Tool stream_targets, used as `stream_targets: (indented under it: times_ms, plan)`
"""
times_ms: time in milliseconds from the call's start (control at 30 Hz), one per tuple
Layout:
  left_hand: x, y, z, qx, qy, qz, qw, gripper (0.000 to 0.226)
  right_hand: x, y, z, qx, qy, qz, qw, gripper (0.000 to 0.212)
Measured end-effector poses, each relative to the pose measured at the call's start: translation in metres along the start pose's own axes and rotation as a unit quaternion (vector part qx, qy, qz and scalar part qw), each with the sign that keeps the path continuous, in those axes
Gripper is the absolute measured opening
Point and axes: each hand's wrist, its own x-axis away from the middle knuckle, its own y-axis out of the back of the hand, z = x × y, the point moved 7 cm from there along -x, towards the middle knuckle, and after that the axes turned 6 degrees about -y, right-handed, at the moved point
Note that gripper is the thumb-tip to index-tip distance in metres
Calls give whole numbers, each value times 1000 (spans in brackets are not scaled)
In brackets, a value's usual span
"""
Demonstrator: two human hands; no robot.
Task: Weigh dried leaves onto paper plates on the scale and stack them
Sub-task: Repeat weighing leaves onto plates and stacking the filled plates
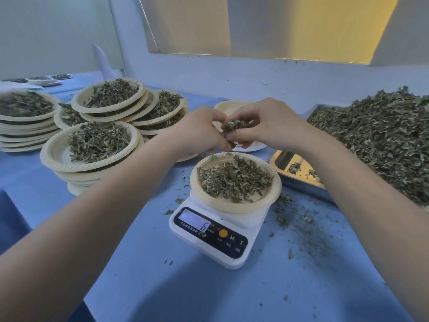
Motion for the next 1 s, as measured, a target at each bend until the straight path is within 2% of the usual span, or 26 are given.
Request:
stream_targets:
  times_ms: [200,367,533,633,767,900,1000]
  plan:
    - [-1,1,4,-4,1,-10,1000,25,0,-4,1,-3,8,13,1000,15]
    - [-11,-4,-12,-12,-13,-9,1000,20,1,13,-3,17,1,-16,1000,17]
    - [-12,-10,-20,-37,-4,30,999,25,6,17,-5,16,9,1,1000,17]
    - [-7,-11,-18,-42,14,41,998,46,5,17,-5,22,11,-7,1000,17]
    - [-3,-9,-16,-1,11,31,999,56,3,11,-2,58,18,-5,998,23]
    - [-4,-9,-15,22,-10,12,1000,46,3,3,2,107,36,4,994,17]
    - [-5,-9,-12,27,-23,-6,999,29,3,1,1,114,23,9,993,28]
